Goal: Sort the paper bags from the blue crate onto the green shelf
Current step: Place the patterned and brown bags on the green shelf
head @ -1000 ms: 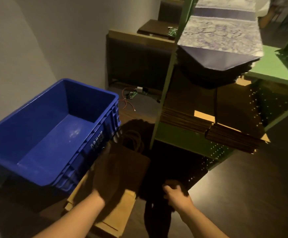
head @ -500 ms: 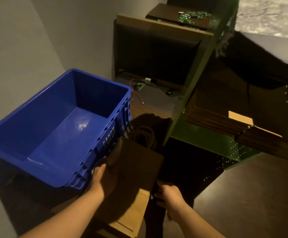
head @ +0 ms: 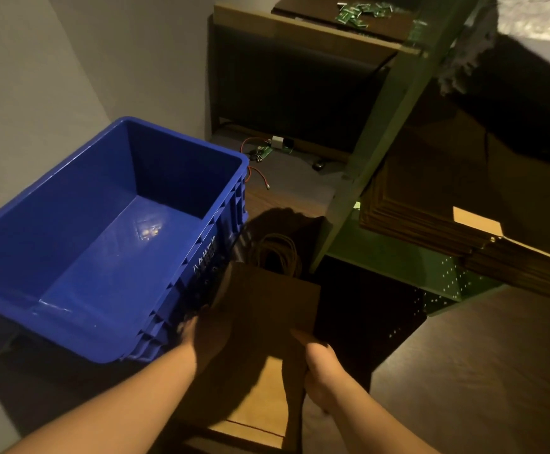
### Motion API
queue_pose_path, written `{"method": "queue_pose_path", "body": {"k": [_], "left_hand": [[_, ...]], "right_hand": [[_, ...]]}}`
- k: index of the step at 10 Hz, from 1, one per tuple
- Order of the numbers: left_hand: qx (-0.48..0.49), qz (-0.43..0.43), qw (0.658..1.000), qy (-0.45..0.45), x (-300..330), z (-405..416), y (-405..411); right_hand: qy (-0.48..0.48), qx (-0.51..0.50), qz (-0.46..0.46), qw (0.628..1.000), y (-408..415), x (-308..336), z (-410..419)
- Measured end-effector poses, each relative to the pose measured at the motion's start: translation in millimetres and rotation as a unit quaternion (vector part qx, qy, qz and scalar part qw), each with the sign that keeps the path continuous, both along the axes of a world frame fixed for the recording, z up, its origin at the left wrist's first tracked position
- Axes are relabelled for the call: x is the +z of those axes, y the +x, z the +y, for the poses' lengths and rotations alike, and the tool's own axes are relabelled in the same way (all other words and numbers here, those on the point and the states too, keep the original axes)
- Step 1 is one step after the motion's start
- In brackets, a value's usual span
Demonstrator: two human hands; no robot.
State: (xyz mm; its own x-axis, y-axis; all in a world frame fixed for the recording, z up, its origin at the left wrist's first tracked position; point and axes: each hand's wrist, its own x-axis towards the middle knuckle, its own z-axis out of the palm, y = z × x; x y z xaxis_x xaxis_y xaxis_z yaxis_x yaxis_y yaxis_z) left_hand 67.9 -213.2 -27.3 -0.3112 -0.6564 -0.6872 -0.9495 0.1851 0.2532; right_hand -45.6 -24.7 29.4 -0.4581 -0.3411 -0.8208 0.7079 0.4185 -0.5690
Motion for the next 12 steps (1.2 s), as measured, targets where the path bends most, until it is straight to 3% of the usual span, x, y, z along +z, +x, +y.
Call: {"method": "queue_pose_path", "body": {"k": [1, 2, 4, 5, 8, 9, 10, 11, 12], "left_hand": [[0.049, 0.073, 0.996, 0.000, 19, 12, -10], [0.122, 0.080, 0.989, 0.018, 10, 15, -5], [0.274, 0.241, 0.922, 0.131, 7, 40, 11], [0.273, 0.272, 0.917, 0.101, 3, 62, 12], [0.261, 0.328, 0.885, 0.204, 40, 103, 0], [0.214, 0.319, 0.899, 0.210, 46, 116, -15], [0.183, 0.347, 0.889, 0.234, 52, 130, -29], [0.166, 0.310, 0.876, 0.329, 61, 149, -48], [0.123, 0.332, 0.884, 0.306, 70, 152, -61]], "right_hand": [[0.025, 0.017, 0.017, 0.999, -3, -6, 4], [0.044, 0.061, 0.050, 0.996, 2, -6, 8], [0.117, 0.110, 0.093, 0.983, -4, -1, 19], [0.126, 0.116, 0.060, 0.983, -14, 0, 28], [0.154, 0.089, 0.014, 0.984, -22, -1, 87], [0.117, 0.046, 0.036, 0.991, -28, -1, 107], [0.084, 0.013, 0.080, 0.993, -35, 5, 127], [0.027, -0.058, 0.096, 0.993, -43, 12, 148], [-0.008, -0.088, 0.078, 0.993, -52, 22, 164]]}}
